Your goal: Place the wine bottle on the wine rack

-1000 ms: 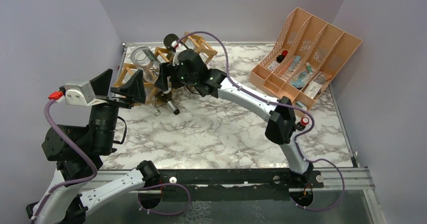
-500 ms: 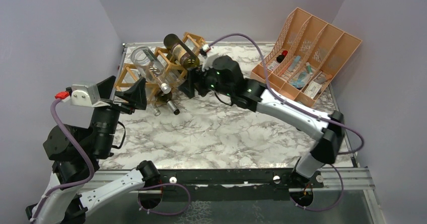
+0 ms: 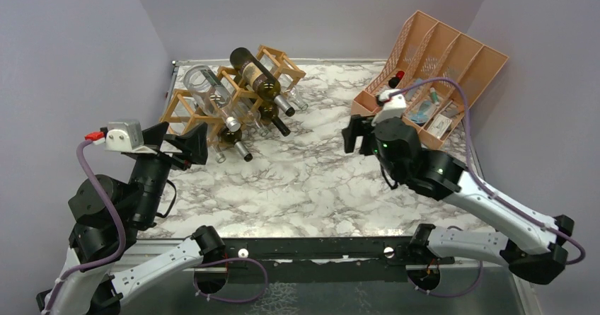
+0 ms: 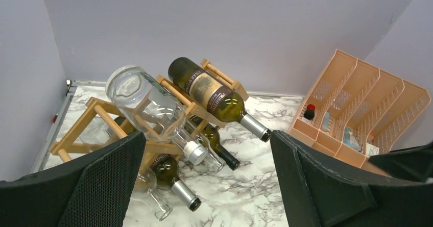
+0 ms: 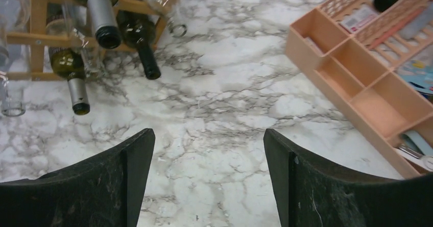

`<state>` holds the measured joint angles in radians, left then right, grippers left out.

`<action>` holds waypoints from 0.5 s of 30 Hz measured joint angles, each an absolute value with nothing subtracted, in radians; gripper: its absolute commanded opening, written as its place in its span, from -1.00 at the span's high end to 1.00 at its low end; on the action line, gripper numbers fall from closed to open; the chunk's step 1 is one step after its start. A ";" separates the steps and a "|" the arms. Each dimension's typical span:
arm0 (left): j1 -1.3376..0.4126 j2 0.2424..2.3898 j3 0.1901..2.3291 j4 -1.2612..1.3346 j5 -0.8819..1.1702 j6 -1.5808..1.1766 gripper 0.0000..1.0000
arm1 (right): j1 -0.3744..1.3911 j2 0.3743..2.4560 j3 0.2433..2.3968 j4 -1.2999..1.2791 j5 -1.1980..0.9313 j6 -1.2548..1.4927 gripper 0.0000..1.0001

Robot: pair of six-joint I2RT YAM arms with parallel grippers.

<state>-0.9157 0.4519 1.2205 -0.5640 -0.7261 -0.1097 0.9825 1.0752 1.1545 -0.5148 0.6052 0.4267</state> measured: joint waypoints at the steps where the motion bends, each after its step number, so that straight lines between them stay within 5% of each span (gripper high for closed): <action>1: -0.916 0.452 1.220 -0.569 -0.726 -0.112 -0.98 | 0.982 1.036 1.147 -0.535 0.638 0.427 -0.63; 15: -0.916 0.458 1.301 -0.590 -0.725 -0.042 -0.98 | 0.982 0.763 1.178 -0.590 0.850 0.341 -0.63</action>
